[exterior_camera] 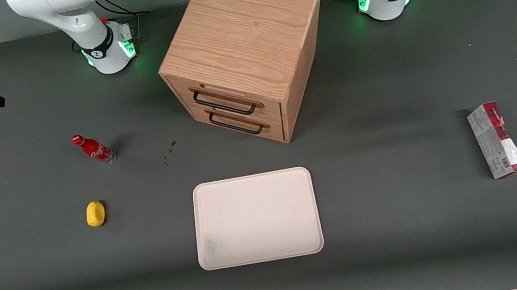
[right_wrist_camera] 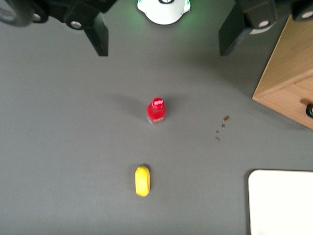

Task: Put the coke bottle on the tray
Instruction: 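Move the open right gripper toward the red Coca-Cola bottle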

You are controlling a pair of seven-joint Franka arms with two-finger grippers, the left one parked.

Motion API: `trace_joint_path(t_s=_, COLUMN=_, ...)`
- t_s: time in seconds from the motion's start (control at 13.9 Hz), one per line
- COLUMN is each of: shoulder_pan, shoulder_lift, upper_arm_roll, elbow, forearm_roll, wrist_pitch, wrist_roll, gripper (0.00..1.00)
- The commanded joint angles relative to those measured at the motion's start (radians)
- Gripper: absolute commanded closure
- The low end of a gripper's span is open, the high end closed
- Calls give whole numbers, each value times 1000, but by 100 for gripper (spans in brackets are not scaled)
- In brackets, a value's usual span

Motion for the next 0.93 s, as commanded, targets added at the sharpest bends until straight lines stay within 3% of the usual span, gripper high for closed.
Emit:
trace_joint_path(t_s=0.0, shoulder_pan=15, shoulder_lift=-149, upper_arm_roll=-15, elbow=-204, forearm_roll=8, wrist_pitch=92, wrist_roll=-34, gripper=0)
trace_joint_path(t_s=0.36, shoulder_pan=13, shoulder_lift=-177, upper_arm_roll=-24, elbow=-307, forearm_roll=-8, wrist_pitch=175, wrist_roll=-57, gripper=0)
trace_joint_path(t_s=0.86, shoulder_pan=12, shoulder_lift=-77, upper_arm_roll=-27, elbow=-541, forearm_roll=-9, wrist_pitch=501, wrist_roll=-60, gripper=0)
